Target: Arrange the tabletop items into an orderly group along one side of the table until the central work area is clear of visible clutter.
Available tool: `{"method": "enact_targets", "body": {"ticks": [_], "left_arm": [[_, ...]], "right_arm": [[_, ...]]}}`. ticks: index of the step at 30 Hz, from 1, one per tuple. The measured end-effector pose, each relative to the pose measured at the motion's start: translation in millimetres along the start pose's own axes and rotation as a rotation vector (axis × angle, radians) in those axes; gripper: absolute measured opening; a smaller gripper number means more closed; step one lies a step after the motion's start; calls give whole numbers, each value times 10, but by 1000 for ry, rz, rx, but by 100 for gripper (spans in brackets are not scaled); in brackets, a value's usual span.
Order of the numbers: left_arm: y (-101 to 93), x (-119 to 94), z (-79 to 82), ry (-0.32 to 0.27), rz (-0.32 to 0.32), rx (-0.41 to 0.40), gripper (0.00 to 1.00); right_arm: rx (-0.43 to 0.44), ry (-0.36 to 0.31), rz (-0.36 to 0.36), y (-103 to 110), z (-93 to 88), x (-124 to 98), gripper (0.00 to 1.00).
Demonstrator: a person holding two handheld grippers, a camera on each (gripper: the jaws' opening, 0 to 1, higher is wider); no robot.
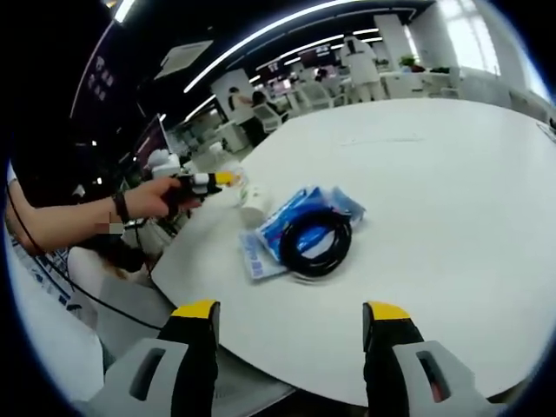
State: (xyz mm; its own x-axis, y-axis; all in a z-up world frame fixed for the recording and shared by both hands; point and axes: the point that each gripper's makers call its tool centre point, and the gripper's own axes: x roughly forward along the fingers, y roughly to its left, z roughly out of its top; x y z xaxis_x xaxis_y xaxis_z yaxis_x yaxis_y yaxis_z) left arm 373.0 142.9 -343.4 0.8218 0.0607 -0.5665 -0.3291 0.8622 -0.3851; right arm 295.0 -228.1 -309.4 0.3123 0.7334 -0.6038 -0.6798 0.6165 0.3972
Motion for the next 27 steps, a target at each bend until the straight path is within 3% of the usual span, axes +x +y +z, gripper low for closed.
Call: {"method": "enact_targets", "body": {"ticks": [14, 27], "left_arm": [[-84, -209, -353, 31, -1, -84, 38], [-389, -186, -607, 73, -54, -129, 43]], "right_arm": [[12, -15, 20, -114, 11, 7, 68], [36, -10, 16, -154, -100, -89, 67]]}}
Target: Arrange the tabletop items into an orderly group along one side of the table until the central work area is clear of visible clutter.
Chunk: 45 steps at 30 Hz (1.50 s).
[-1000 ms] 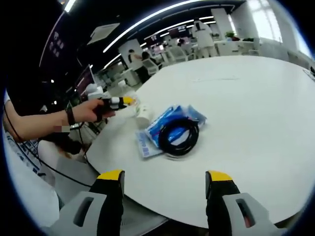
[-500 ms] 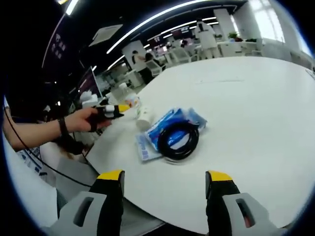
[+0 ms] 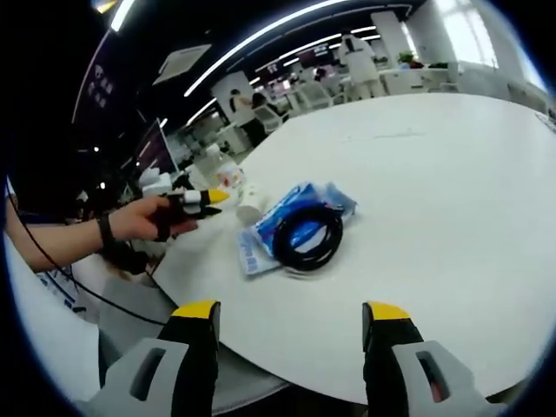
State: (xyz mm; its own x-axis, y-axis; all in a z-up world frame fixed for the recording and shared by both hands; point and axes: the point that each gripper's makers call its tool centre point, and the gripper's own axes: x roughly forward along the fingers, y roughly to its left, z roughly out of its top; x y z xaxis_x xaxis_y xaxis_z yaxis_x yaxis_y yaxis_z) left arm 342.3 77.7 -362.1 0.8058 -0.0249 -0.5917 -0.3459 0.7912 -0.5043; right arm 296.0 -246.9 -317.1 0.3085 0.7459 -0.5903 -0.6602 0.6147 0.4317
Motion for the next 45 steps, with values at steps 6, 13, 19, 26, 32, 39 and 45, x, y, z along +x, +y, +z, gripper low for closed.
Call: {"method": "enact_targets", "body": {"ticks": [6, 13, 19, 26, 32, 39, 45], "left_arm": [[-114, 47, -90, 23, -36, -41, 45], [-296, -48, -185, 35, -58, -70, 47], [-397, -78, -209, 44, -63, -79, 47], [-438, -36, -191, 47, -67, -95, 48], [-417, 56, -206, 74, -64, -95, 48], [-381, 149, -276, 97, -55, -95, 46], [-296, 186, -311, 98, -58, -94, 35]], "right_arm": [[-1, 6, 0, -11, -18, -14, 67], [-7, 5, 2, -24, 6, -26, 67], [-7, 10, 5, -1, -25, -59, 67], [-1, 21, 3, -13, -60, -63, 68], [0, 20, 0, -24, -68, -74, 68], [10, 31, -1, -19, -115, -77, 68], [17, 45, 0, -27, -153, -58, 67]]}}
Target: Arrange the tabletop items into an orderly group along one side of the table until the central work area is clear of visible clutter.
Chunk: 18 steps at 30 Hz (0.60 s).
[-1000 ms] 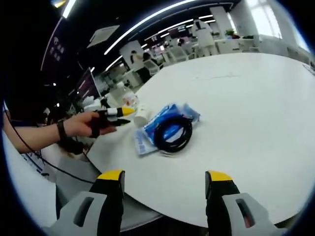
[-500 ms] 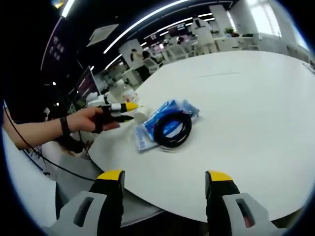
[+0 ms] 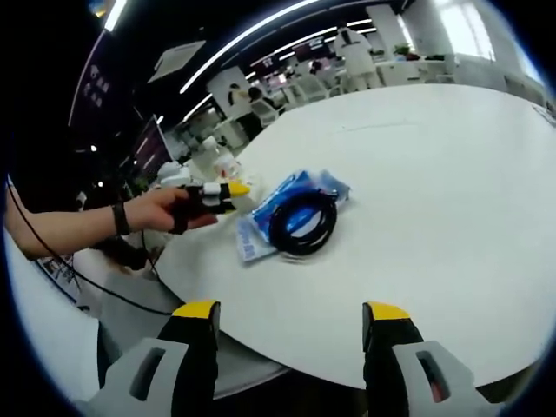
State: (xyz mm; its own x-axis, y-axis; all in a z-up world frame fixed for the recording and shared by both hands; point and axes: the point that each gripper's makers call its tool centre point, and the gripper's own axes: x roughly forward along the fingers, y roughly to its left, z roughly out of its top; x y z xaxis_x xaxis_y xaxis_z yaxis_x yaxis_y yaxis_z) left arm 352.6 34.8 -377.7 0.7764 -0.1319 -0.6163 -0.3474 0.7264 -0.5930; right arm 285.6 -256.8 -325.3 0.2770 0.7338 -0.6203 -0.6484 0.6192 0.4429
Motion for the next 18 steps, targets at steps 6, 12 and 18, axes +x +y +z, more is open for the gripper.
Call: {"method": "enact_targets", "body": {"ticks": [6, 12, 18], "left_arm": [[48, -31, 10, -9, 3, 11, 35], [168, -162, -36, 17, 63, 140, 35], [390, -193, -94, 36, 89, 174, 35]], "right_arm": [[0, 2, 4, -12, 34, 34, 67], [-4, 3, 7, -36, 58, 78, 67], [-18, 8, 24, -1, 98, 165, 67]]}}
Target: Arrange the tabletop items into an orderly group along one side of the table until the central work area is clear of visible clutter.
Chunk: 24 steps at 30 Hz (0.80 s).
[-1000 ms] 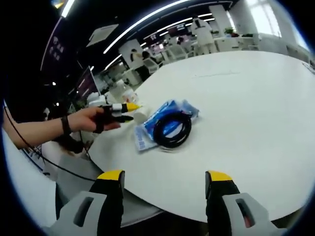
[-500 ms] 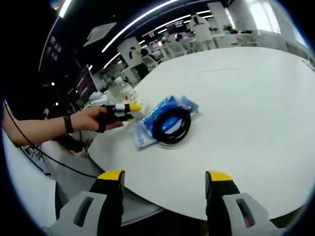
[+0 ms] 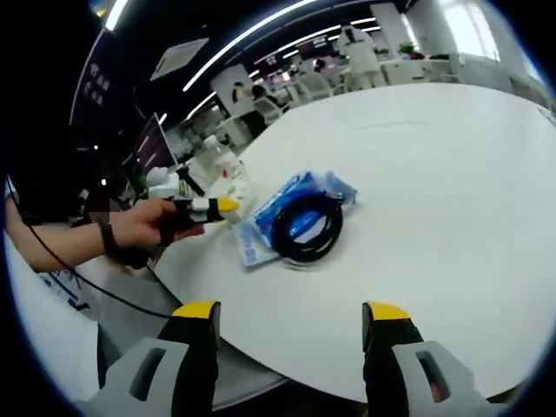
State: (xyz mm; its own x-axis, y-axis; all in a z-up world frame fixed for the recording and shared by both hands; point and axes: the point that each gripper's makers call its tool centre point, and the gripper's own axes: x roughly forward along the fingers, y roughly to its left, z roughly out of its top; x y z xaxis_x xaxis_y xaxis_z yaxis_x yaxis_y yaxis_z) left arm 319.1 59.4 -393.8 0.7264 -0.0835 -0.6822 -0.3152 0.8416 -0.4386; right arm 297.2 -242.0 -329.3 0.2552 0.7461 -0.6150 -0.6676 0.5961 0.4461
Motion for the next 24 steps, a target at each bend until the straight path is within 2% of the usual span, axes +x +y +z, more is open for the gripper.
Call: {"method": "enact_targets", "body": {"ticks": [3, 8, 12, 16, 20, 24], "left_arm": [[78, -24, -41, 5, 13, 15, 35], [135, -139, -200, 28, 54, 120, 35], [165, -191, -293, 28, 58, 118, 35], [113, -288, -422, 41, 54, 114, 35], [125, -385, -681, 94, 76, 134, 35], [127, -427, -769, 85, 74, 156, 34]], "right_arm": [[-4, 1, 8, 18, 10, 33, 67], [-14, 9, 17, 85, 11, 89, 67], [-18, 2, 29, 128, 55, 113, 67], [-29, 4, 37, 164, 63, 140, 67], [-35, 3, 43, 196, 60, 138, 67], [-35, 2, 45, 233, 27, 126, 67]]}}
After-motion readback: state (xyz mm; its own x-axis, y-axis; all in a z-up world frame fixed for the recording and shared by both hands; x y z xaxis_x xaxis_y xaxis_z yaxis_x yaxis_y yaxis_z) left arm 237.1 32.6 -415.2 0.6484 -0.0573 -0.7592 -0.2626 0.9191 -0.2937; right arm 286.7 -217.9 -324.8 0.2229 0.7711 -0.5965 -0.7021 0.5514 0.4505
